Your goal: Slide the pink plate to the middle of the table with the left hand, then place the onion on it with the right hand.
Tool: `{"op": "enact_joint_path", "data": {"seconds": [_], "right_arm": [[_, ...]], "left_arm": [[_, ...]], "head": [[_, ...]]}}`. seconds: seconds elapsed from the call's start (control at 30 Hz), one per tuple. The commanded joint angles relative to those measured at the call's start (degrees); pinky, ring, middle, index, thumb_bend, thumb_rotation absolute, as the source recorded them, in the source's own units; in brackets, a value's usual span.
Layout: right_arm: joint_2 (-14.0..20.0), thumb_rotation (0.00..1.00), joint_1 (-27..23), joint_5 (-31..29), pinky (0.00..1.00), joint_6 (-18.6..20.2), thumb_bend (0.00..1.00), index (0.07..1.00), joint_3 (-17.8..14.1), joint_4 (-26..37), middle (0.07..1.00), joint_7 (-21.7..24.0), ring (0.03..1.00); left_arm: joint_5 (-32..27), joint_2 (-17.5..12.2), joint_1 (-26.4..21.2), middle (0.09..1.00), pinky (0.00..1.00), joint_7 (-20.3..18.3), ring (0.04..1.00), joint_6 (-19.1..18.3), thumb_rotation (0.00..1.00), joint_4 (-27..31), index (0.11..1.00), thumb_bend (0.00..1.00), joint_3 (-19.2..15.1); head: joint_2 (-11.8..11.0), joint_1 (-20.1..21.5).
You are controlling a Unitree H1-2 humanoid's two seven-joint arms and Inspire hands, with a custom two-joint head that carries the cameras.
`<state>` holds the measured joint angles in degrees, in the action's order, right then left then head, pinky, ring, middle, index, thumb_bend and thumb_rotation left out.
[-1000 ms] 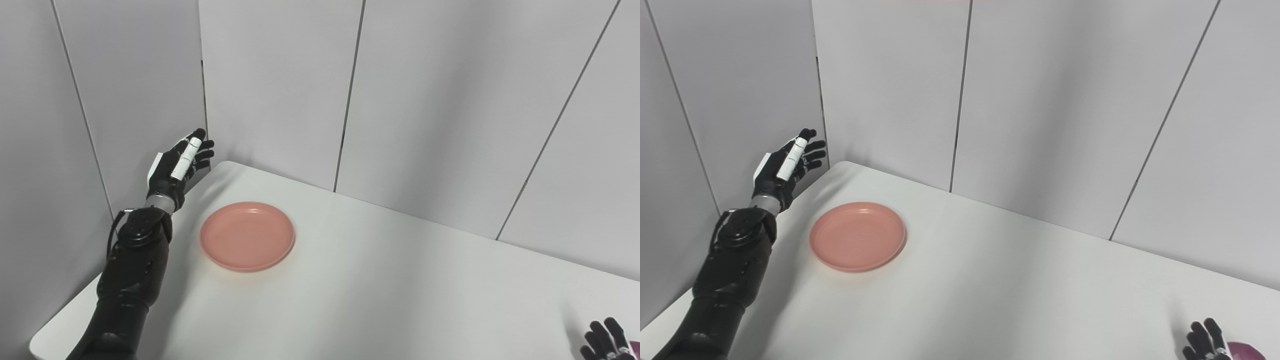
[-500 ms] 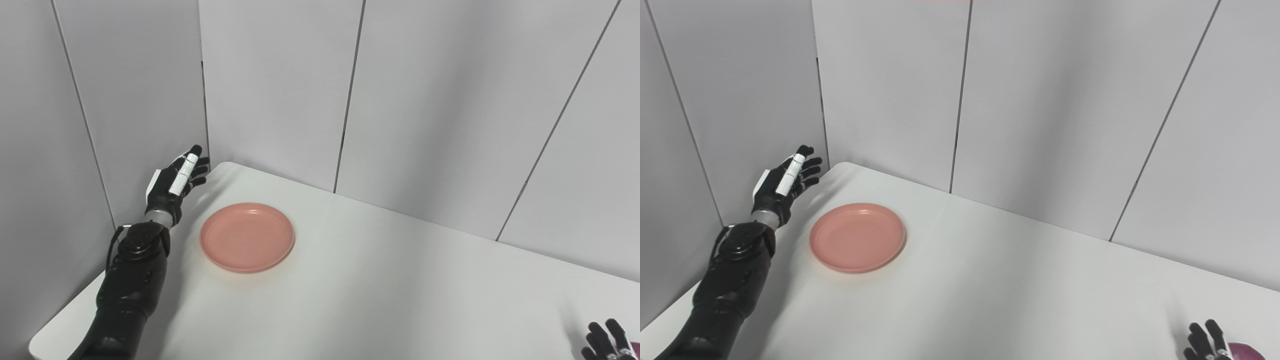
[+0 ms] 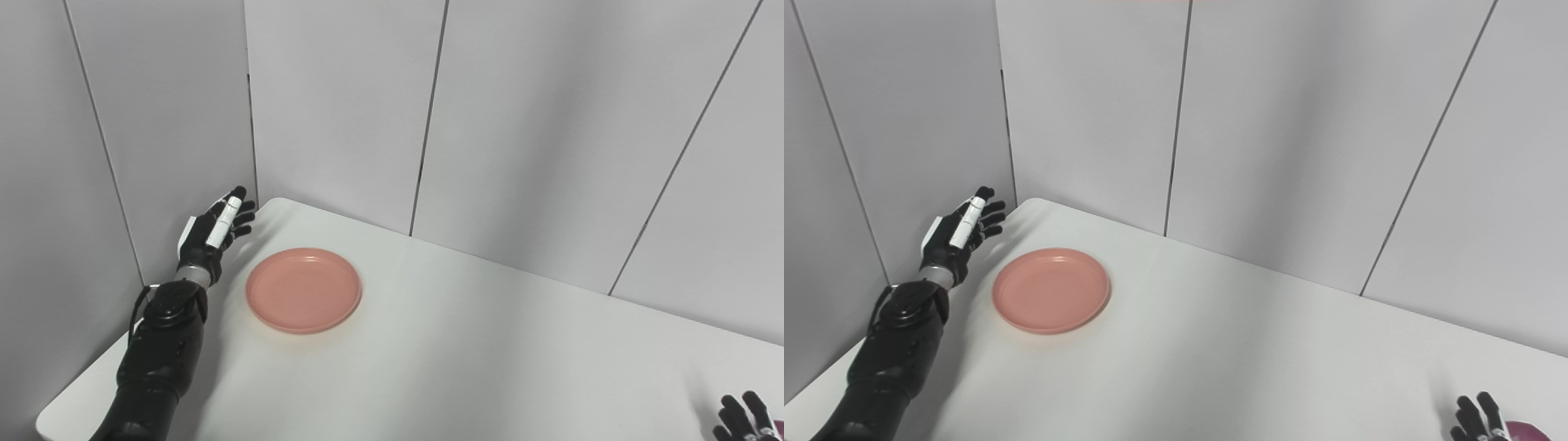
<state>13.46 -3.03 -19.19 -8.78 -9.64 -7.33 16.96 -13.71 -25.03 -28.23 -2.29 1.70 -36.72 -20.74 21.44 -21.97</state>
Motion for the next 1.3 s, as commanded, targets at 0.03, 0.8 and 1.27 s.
{"op": "enact_joint_path", "data": {"seconds": [0.03, 0.8, 1.27], "right_arm": [[-3.8, 1.00, 8.1, -0.4, 1.00, 1.7, 0.75, 1.000, 1.5, -5.5, 0.954, -0.1, 1.000], [-3.5, 1.00, 8.4, -0.2, 1.00, 2.3, 0.78, 1.000, 1.5, -4.8, 0.948, -0.3, 1.000], [-3.8, 1.00, 9.1, -0.4, 1.00, 3.4, 0.78, 1.000, 1.5, -2.9, 0.942, -0.8, 0.997]], "left_arm": [[-0.5, -0.4, -1.6, 0.807, 0.79, 0.4, 0.819, 0.6, 0.75, 2.5, 0.842, 0.88, -0.2], [-0.2, 2.4, 1.0, 0.825, 0.81, 0.9, 0.828, -1.6, 0.73, 3.7, 0.840, 0.81, 1.2], [0.8, 5.0, 0.9, 0.809, 0.82, 1.6, 0.824, -2.9, 0.76, 4.6, 0.847, 0.84, 3.6]], "head": [[0.2, 0.0], [1.3, 0.2], [2.2, 0.7]]}}
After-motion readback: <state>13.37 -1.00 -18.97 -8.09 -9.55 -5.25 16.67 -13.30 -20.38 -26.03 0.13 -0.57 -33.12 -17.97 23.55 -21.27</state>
